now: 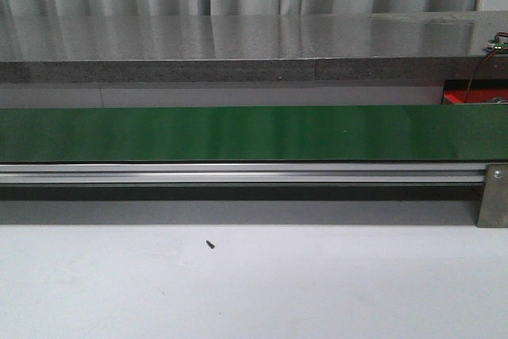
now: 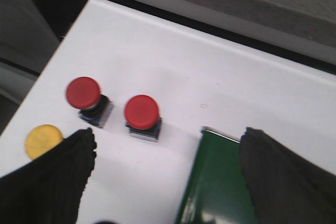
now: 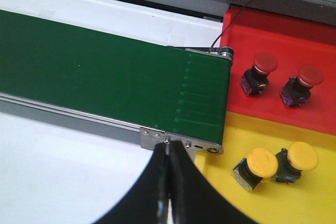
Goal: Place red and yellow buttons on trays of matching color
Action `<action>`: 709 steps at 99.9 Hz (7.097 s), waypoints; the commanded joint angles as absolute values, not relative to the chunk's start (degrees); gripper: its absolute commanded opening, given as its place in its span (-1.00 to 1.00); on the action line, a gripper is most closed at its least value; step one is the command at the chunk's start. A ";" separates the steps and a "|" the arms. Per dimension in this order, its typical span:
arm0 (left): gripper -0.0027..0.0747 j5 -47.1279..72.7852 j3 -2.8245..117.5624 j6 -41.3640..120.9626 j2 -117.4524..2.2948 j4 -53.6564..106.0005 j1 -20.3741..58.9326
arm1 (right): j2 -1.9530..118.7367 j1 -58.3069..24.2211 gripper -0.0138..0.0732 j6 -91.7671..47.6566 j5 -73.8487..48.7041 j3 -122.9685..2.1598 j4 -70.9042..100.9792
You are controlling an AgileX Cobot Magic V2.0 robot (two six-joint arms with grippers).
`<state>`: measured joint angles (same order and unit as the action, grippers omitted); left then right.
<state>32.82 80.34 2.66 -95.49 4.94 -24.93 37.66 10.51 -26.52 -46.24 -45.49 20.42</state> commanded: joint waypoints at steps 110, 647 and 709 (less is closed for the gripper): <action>0.50 26.78 92.90 1.94 -116.55 3.83 -37.03 | 37.56 10.45 -0.84 -26.90 -42.99 -46.70 21.85; -0.98 24.54 33.79 16.01 -32.63 21.22 -0.99 | 78.05 3.06 0.65 -32.64 -47.94 -64.20 24.70; -0.98 24.54 33.79 16.01 -32.63 21.22 -0.99 | 94.84 -0.87 0.48 -32.58 -47.24 -74.89 24.09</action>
<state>28.65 32.17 15.92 -32.59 19.95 -1.51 96.02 -0.92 -32.11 -48.80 -72.71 23.31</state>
